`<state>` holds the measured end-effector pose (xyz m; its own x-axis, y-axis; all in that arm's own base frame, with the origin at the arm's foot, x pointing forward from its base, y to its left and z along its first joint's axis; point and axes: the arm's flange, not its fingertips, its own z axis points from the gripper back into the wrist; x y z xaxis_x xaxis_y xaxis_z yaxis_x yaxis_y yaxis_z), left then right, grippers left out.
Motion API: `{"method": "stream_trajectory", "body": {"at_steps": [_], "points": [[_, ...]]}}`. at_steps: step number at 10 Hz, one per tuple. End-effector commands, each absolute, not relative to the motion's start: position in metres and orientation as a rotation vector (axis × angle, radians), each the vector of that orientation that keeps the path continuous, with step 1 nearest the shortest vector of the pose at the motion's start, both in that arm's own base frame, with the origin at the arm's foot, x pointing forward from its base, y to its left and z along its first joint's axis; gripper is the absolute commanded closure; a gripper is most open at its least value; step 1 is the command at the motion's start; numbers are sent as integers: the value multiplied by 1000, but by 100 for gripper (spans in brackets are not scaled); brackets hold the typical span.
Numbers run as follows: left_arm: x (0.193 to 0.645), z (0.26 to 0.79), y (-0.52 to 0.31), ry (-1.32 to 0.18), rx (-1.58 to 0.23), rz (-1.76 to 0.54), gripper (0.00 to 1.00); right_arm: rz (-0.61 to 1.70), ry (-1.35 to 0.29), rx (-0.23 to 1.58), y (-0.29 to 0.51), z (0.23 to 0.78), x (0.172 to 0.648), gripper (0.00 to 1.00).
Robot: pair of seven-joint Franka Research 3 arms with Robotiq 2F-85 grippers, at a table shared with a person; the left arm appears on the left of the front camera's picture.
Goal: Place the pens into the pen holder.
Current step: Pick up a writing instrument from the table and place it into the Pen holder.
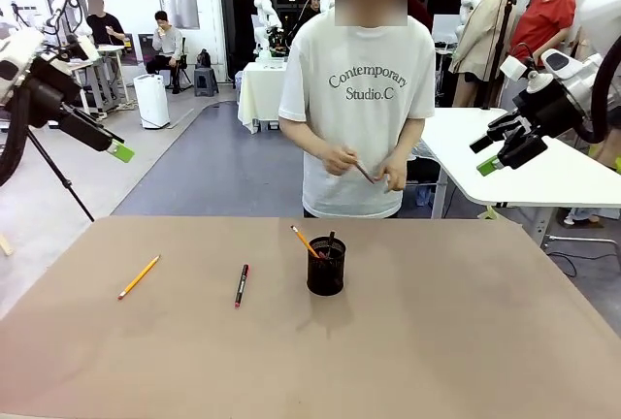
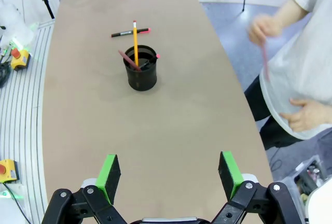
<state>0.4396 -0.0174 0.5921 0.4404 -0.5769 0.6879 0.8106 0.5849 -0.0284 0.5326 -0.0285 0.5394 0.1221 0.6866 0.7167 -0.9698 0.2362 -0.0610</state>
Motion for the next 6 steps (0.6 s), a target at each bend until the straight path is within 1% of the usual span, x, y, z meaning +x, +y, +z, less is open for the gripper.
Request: {"method": "stream_trajectory", "body": {"at_steps": [1, 4, 6], "points": [[445, 582, -27, -587, -263, -767, 0, 1263, -697, 481, -27, 542, 529, 0], [452, 571, -25, -580, -209, -709, 0, 1263, -697, 481, -27, 542, 529, 0], [457, 561, -22, -566, -110, -640, 0, 1263, -697, 481, -27, 542, 529, 0]]}}
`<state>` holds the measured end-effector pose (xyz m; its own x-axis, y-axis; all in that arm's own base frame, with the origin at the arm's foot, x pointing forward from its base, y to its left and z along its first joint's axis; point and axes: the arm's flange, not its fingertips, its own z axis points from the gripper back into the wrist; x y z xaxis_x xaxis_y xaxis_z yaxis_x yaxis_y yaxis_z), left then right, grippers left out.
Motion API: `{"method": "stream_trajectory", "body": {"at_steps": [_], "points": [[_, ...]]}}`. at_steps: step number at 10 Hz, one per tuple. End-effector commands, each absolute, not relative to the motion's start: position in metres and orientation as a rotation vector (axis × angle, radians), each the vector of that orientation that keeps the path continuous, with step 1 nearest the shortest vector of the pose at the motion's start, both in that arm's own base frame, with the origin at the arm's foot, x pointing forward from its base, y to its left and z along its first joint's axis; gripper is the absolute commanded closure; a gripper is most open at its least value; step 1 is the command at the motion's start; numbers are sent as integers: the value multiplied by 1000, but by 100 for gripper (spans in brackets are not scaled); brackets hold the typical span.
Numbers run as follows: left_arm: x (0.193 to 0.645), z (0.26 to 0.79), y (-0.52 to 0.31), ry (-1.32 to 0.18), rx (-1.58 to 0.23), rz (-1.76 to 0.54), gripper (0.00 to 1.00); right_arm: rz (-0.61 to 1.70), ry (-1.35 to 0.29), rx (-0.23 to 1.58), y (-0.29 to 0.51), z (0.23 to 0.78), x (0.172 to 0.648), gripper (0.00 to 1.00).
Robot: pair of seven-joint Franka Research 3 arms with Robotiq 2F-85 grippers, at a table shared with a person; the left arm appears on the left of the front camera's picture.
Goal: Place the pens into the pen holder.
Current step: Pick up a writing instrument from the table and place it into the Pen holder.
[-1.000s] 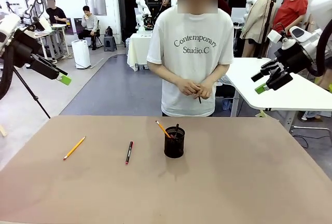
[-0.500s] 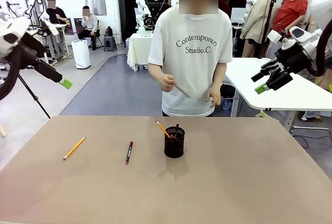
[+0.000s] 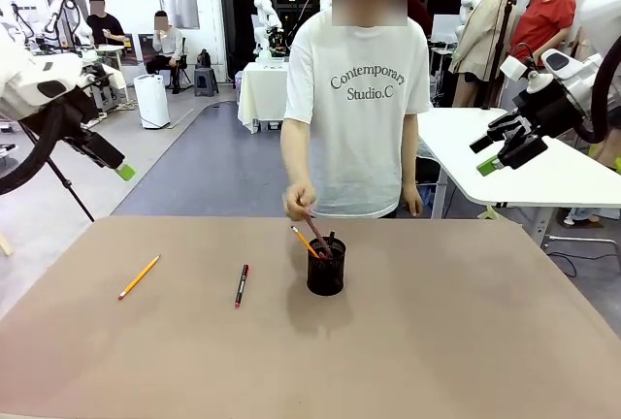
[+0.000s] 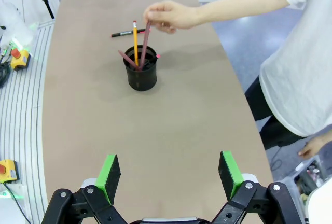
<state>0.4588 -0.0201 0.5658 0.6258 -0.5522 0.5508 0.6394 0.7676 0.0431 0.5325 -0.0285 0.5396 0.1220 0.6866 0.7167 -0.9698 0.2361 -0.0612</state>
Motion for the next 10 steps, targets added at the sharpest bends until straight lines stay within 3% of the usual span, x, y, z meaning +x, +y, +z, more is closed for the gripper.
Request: {"method": "stream_trajectory", "body": {"at_steps": [1, 5, 7, 10], "points": [[461, 552, -22, -541, -80, -603, 0, 1263, -697, 481, -27, 542, 529, 0], [475, 520, -29, -557, 119, -482, 0, 1263, -697, 481, -27, 542, 529, 0], [479, 505, -26, -474, 111, -449, 0, 1263, -697, 481, -27, 542, 529, 0], [479, 505, -24, -510, 98, -478, 0, 1263, -697, 481, -27, 542, 529, 0]]}}
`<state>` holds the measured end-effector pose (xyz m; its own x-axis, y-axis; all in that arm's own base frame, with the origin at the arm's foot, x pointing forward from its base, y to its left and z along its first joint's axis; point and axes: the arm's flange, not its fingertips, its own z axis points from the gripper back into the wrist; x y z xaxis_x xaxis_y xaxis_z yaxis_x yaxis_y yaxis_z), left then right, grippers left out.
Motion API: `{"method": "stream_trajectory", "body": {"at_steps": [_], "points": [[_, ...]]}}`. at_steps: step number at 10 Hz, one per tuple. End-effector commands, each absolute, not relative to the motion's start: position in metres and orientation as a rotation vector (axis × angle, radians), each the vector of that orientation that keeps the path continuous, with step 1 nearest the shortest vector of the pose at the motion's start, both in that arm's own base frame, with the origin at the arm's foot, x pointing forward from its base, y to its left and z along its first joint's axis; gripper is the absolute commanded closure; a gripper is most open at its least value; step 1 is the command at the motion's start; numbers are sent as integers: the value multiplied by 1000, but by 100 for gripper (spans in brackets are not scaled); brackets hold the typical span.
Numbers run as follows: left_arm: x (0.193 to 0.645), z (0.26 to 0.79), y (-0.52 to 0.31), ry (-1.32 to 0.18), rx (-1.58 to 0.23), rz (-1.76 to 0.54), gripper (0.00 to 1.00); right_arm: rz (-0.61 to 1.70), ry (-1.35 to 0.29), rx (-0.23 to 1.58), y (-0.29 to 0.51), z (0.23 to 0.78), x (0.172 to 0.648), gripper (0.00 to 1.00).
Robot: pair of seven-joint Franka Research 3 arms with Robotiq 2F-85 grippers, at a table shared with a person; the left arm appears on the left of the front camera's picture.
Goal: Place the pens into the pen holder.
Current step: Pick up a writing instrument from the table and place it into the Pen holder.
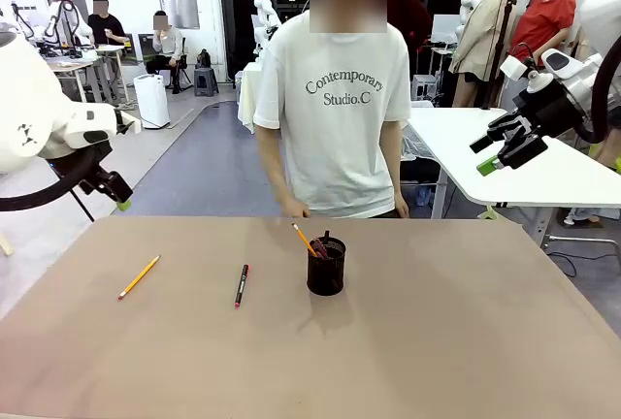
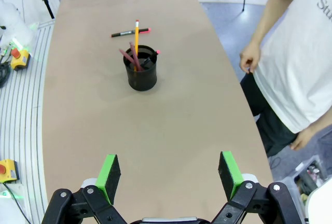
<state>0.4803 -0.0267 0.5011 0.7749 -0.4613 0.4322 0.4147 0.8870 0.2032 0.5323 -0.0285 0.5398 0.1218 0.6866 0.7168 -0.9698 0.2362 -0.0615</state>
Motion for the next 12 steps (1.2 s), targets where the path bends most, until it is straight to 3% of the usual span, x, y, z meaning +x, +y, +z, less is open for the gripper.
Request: {"method": "stream_trajectory", "body": {"at_steps": [1, 5, 9, 12], "points": [[479, 505, -24, -510, 98, -478, 0, 1263, -697, 481, -27, 542, 529, 0], [480, 504, -28, -499, 98, -477, 0, 1263, -697, 481, -27, 542, 529, 0], [529, 469, -42, -190, 80, -311, 0, 1263, -697, 481, -27, 542, 529, 0], [549, 435, -70, -155, -3, -242, 0, 1263, -697, 481, -27, 542, 529, 0]]}}
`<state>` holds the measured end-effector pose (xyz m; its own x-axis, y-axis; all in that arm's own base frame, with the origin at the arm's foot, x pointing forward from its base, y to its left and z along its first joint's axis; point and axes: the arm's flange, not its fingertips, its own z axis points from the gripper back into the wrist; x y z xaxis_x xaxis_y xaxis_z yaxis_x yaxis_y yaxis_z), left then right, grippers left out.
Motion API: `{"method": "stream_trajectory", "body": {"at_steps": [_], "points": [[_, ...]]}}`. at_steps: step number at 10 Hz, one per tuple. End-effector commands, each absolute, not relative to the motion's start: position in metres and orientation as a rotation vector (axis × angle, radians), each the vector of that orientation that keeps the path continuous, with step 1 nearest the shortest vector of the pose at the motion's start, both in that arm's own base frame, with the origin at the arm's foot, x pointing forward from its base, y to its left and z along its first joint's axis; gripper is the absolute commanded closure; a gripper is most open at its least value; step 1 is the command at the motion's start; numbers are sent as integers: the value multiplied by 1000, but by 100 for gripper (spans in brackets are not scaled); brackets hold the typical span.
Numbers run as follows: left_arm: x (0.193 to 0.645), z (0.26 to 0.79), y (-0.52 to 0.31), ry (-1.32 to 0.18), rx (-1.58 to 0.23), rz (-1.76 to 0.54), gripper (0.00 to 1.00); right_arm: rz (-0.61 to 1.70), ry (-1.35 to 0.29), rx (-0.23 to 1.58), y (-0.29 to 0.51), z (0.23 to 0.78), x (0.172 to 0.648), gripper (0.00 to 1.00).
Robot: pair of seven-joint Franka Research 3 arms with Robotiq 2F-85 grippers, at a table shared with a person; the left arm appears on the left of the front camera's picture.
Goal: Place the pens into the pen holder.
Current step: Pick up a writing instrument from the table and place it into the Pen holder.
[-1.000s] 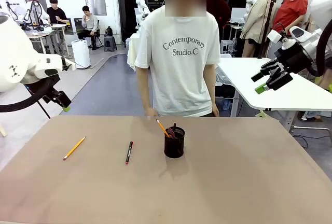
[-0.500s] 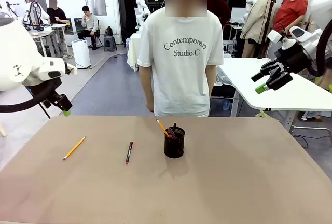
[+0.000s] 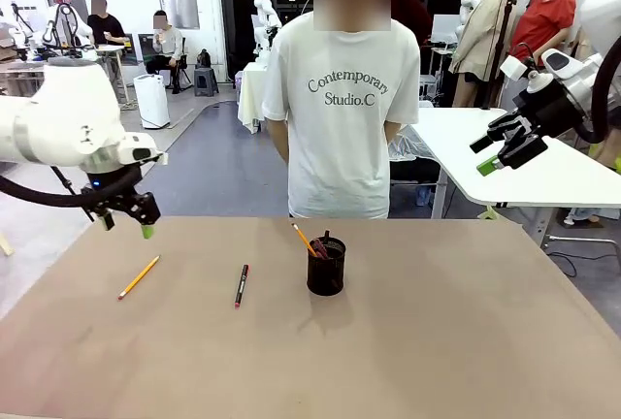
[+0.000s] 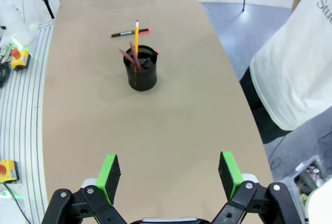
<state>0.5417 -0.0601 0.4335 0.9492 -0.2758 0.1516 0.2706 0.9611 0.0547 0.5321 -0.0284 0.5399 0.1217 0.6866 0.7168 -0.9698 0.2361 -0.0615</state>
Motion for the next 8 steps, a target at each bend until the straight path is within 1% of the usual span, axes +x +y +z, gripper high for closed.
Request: {"method": "stream_trajectory", "body": {"at_steps": [1, 3, 5, 6, 8], "points": [[553, 424, -84, -159, -17, -174, 0, 1263, -697, 481, -27, 542, 529, 0], [556, 403, -116, -179, -17, -134, 0, 1263, -697, 481, -27, 542, 529, 0], [555, 390, -142, -209, -38, -175, 0, 1263, -697, 481, -27, 542, 529, 0], [552, 382, -157, -195, -41, -213, 0, 1263, -697, 481, -27, 542, 529, 0], [550, 383, -165, -229, -55, -233, 0, 1263, -697, 481, -27, 542, 529, 0]]}}
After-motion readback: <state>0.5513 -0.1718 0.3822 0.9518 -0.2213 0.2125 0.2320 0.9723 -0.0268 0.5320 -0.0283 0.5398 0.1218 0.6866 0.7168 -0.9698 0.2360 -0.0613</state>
